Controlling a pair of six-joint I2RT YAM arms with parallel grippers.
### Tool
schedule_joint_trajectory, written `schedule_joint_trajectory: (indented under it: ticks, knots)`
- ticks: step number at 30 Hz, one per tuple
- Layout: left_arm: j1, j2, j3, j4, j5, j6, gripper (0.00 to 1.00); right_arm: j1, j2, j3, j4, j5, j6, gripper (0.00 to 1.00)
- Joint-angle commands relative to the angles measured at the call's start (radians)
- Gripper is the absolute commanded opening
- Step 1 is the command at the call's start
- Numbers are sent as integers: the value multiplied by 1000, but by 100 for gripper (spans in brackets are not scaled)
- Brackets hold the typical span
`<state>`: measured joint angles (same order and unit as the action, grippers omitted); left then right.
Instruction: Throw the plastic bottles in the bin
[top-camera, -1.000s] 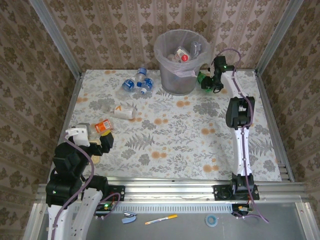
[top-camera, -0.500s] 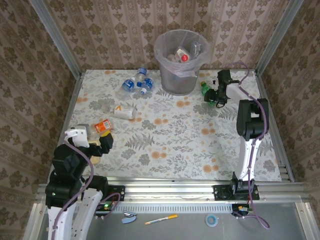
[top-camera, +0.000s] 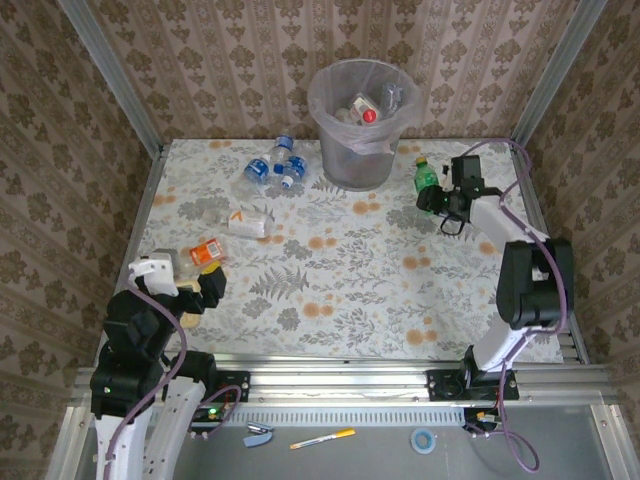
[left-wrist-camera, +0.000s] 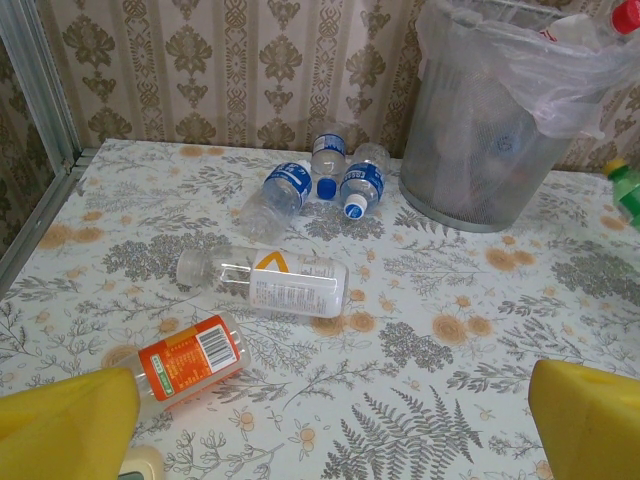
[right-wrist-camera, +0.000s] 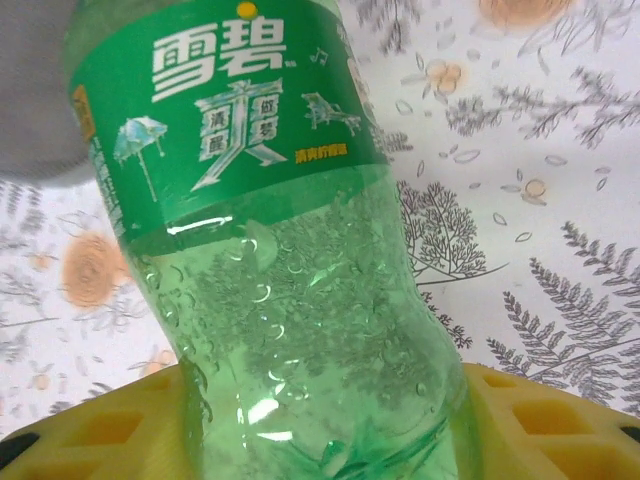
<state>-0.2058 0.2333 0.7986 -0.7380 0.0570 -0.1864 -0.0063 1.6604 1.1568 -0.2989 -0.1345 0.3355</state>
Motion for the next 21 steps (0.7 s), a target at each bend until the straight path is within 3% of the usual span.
schedule_joint_trajectory:
  ticks: [1,10,21]
  knots:
    - [9,-15,-7,2,14,15,100,-1,-100,-65,85,5,30,20]
    - [11,-14,-7,3,14,16,100,0,-387,-219,225,-21,30,18]
    - [9,-15,-6,3,14,15,100,6,-697,-291,407,-67,33,20]
